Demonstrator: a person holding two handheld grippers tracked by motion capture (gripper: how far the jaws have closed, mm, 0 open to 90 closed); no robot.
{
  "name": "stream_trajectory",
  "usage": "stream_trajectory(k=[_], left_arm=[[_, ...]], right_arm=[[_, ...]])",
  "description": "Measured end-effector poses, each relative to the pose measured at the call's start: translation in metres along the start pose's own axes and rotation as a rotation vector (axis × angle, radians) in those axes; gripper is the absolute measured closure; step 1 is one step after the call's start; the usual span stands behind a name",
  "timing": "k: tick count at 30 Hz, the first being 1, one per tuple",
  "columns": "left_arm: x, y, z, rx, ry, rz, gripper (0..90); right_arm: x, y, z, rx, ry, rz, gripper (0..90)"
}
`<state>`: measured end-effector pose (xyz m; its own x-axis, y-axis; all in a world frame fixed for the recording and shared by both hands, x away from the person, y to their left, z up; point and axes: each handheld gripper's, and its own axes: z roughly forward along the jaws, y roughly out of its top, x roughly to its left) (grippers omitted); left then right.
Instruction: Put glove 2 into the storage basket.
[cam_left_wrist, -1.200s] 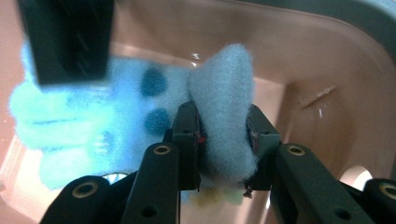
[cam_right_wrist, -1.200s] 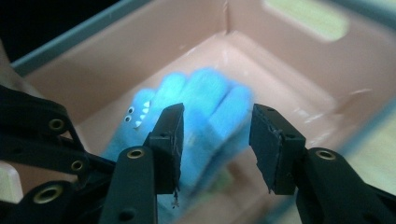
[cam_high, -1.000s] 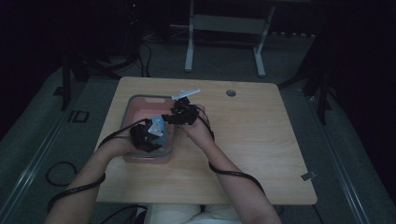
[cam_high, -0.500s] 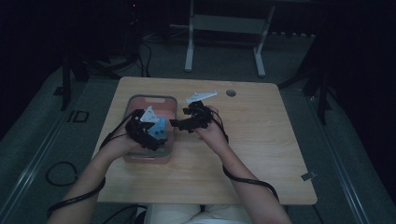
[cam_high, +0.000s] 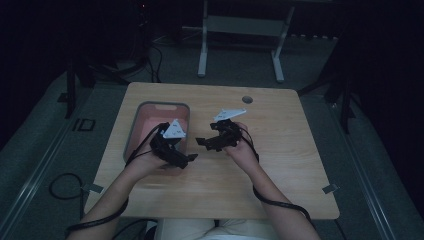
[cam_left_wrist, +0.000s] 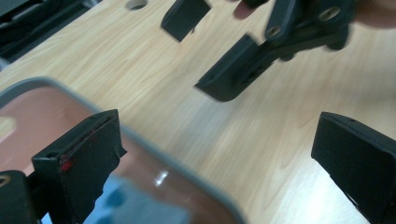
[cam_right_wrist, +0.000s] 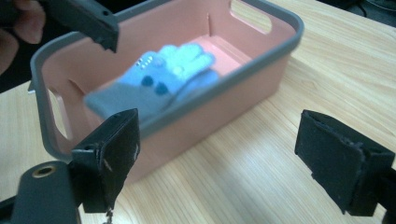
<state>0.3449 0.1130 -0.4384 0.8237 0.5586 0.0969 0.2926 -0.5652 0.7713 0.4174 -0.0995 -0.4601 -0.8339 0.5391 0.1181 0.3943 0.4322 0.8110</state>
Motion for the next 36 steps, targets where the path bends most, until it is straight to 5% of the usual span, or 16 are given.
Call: stream_trajectory(k=[8,24,36], left_arm=[[-0.021,0.006,0.020,-0.007,-0.083,0.032,2.0],[-0.058,0.013,0.054,-0.004,-0.168,0.117,2.0],[-0.077,0.007,0.078,-0.014,-0.212,0.143,2.0]], right_arm=[[-0.008,-0.018,-0.013,0.007,-0.031,-0.010,14.1],[-0.023,-0.067,-0.034,0.046,-0.071,-0.022,14.1],[-0.028,-0.100,-0.039,0.061,-0.061,-0.034,14.0]])
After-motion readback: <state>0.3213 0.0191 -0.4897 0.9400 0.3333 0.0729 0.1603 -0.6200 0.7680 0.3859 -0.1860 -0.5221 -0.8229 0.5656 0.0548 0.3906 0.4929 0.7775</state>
